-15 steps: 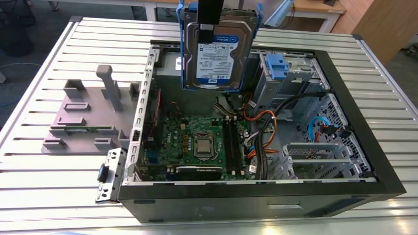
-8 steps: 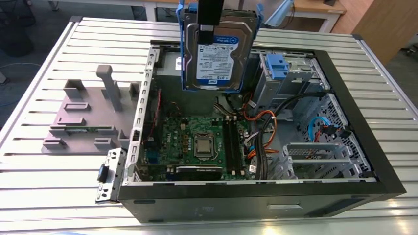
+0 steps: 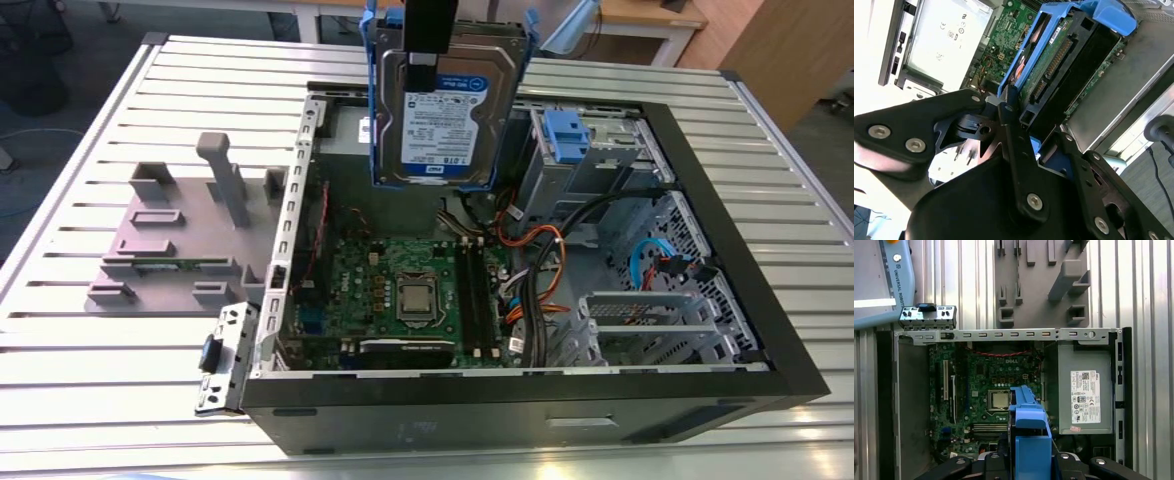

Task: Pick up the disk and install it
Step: 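Pick up the disk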

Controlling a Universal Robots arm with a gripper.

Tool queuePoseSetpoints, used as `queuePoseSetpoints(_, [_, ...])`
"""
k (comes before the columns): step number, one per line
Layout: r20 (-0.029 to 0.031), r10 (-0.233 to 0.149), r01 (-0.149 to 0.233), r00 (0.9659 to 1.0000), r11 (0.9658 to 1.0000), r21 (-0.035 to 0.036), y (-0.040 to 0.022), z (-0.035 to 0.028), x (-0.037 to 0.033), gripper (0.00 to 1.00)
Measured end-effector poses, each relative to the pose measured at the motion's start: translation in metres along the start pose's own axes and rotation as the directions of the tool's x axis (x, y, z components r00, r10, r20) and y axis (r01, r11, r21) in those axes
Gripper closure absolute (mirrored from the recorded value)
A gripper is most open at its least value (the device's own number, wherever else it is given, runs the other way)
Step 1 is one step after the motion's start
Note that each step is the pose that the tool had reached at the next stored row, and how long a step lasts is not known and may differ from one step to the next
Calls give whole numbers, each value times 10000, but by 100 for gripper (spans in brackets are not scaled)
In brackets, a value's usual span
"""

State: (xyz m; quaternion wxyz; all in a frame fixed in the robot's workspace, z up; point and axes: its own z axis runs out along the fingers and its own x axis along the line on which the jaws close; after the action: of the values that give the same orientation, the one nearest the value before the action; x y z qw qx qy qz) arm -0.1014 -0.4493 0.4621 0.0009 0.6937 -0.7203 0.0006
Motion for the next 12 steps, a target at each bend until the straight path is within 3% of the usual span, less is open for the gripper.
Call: queuePoseSetpoints(12, [-1,0,0,10000,10000,0,-1,0,39,64])
